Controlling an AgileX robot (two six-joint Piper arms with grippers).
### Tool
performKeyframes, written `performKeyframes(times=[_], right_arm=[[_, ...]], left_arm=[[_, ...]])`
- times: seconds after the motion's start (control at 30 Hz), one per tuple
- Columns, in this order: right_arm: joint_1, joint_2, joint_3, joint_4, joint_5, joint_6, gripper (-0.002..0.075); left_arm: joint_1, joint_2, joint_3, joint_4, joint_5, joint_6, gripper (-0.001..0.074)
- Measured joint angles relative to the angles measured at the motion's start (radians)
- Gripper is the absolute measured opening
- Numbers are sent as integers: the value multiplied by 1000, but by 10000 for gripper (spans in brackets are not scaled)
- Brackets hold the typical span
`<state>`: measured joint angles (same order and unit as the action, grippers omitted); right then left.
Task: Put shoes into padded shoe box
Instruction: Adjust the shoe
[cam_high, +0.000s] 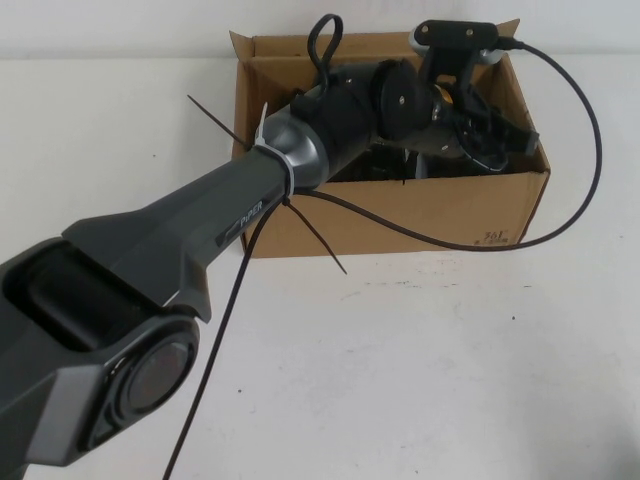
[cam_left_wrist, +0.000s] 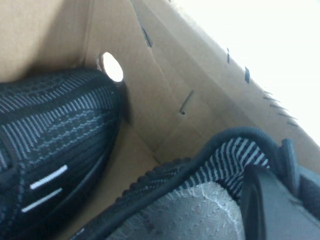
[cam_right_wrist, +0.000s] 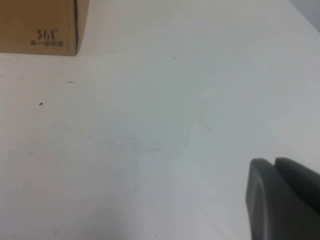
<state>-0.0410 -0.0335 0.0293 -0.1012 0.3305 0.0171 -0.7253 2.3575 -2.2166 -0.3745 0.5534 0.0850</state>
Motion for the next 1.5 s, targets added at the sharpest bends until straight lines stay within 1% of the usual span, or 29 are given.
performKeyframes(times=[0.5,0.6,0.63,0.7,0.87,0.9,0.93,1.0,1.07,1.13,1.23,1.37,1.5], right_arm=[[0,0,0,0,0,0,-7],[0,0,0,0,0,0,-6],[0,0,0,0,0,0,-7],[0,0,0,0,0,0,-7],[0,0,0,0,0,0,-7],[0,0,0,0,0,0,-7],[0,0,0,0,0,0,-7],[0,0,0,0,0,0,-7],[0,0,0,0,0,0,-7],[0,0,0,0,0,0,-7],[0,0,0,0,0,0,-7],[0,0,0,0,0,0,-7],[0,0,0,0,0,0,-7]], left_arm=[[-2,-38,0,90,34,2,22],[-2,-38,0,83,34,2,41],[-2,-38,0,78,34,2,63],[-2,-38,0,63,30,2,133],[0,-38,0,49,69,-9,436],[2,-38,0,49,79,-13,482],[2,-39,0,51,93,-13,511],[2,-53,0,65,125,-13,540],[2,-75,0,103,165,-13,545],[2,-101,0,150,206,-18,532],[6,-129,0,245,276,-68,470],[32,-127,0,360,353,-219,385],[58,-99,0,390,359,-287,363]])
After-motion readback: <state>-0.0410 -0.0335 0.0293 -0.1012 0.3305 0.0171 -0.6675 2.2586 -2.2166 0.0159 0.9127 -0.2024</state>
